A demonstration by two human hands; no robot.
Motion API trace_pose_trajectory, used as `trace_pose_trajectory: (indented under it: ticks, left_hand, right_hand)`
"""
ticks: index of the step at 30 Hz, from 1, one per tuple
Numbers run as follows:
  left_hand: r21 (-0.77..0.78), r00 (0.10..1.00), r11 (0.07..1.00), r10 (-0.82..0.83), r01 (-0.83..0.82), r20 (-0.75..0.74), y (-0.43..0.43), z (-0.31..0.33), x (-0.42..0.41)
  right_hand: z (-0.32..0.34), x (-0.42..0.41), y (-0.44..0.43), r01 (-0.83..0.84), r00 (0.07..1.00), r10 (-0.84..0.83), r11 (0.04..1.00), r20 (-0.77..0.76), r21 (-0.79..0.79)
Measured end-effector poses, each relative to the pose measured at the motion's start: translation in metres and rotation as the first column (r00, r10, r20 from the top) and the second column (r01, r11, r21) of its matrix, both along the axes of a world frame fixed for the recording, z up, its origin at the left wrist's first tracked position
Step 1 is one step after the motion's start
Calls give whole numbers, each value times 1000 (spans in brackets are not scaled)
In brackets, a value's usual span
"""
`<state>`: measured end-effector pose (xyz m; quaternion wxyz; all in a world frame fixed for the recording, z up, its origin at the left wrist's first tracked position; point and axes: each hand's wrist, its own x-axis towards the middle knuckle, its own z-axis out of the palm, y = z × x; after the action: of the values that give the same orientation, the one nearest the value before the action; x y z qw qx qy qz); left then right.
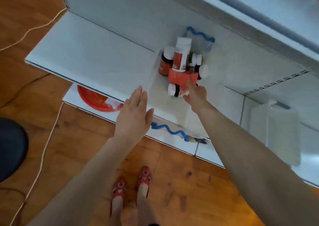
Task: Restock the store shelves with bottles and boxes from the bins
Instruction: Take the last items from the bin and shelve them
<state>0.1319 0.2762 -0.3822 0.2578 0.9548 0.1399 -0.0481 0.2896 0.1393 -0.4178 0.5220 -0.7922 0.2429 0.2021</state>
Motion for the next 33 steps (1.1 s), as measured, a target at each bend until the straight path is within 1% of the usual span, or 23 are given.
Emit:
trace_pose_trajectory:
  ticks: [2, 6, 8, 10, 12, 15, 18, 22, 25, 28, 30, 33]
  left_hand:
    - [7, 999, 1000, 24, -24, 23, 0, -4, -3]
    - [135, 981, 990, 15, -42, 194, 0, -14, -6]
    - [164, 980, 986, -7, -26, 197, 1, -18, -6]
    - [180, 980, 983, -20, -16, 200, 1, -19, -7]
    - [144, 979, 989, -5, -25, 204, -1, -16, -7]
    - [26, 987, 998, 45, -50, 154, -3, -14, -7]
    - [6, 992, 1000, 27, -27, 124, -1, -13, -5]
    - [38, 996, 999, -17, 14, 86, 2, -9, -3]
    - [44, 998, 998, -37, 35, 51, 3, -7, -1]
    - [60, 999, 997, -48, 46, 26, 3, -4, 0]
    - [70, 998, 996, -54, 53, 14, 3, -2, 0]
    - [84, 996, 993, -85, 82, 31, 2, 1, 2]
  right_hand:
    - [-11, 12, 4, 68, 998, -67, 997, -16, 37]
    - [-28, 26, 9, 143, 990, -143, 989, 13, 36]
    - [-28, 31, 12, 173, 985, -173, 985, 14, 7]
    - [-25, 35, 14, 196, 980, -196, 980, 20, 15]
    - [-21, 34, 16, 197, 979, -197, 980, 45, 5]
    - [-17, 24, 16, 191, 976, -192, 981, 102, 16]
    - [-9, 8, 7, 138, 978, -134, 990, 162, -11]
    - [16, -16, -12, -32, 976, 58, 992, 209, -124]
    - [41, -34, -26, -150, 942, 206, 965, 266, -217]
    - [62, -53, -43, -235, 897, 310, 939, 317, -252]
    - [68, -63, -55, -260, 881, 340, 929, 329, -265]
    - [74, -77, -73, -254, 878, 331, 935, 347, -247]
